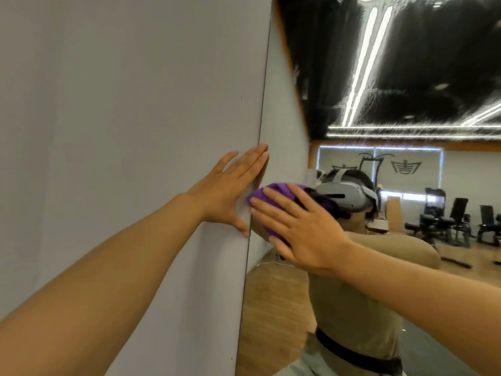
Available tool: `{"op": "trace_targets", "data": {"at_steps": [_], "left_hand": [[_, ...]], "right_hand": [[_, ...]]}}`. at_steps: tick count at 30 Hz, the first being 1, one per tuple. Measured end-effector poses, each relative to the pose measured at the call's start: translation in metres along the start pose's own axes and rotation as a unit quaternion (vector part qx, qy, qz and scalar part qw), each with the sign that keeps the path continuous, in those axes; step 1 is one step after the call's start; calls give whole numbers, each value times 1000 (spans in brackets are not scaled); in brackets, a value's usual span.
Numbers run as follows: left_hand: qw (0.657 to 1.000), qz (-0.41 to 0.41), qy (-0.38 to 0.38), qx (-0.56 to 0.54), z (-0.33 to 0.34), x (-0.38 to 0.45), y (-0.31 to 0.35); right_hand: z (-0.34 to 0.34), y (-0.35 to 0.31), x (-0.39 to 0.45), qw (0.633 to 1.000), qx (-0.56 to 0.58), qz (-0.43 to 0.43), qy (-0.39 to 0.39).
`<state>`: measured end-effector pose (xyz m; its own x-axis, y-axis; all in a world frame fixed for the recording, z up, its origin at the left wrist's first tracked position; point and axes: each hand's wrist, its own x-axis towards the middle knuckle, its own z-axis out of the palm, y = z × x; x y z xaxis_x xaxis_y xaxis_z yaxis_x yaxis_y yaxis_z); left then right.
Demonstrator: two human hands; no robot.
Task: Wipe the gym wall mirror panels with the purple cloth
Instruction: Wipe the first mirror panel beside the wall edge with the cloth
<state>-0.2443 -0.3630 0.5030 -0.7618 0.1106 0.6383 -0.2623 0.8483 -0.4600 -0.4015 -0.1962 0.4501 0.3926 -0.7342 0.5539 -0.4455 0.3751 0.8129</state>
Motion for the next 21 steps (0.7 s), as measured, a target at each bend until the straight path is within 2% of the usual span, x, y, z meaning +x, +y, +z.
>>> {"op": "trace_targets", "data": {"at_steps": [4, 8, 10, 12, 16, 21], "left_hand": [[1000, 4, -2, 24, -1, -1, 1], [998, 1, -24, 62, -5, 0, -2], [997, -5, -26, 78, -5, 1, -3], [996, -12, -23, 88, -3, 1, -1], [996, -16, 1, 84, 1, -1, 4], [997, -20, -8, 79, 0, -2, 9]], "right_hand": [[7, -23, -18, 998, 20, -58, -26], [2, -1, -10, 992, 26, -118, -45], [-4, 17, -3, 994, 17, -90, -50], [-11, 28, 1, 999, 9, -22, -37], [-11, 4, -10, 998, 9, 55, -37], [1, -44, -46, 997, 11, -25, -74]]}}
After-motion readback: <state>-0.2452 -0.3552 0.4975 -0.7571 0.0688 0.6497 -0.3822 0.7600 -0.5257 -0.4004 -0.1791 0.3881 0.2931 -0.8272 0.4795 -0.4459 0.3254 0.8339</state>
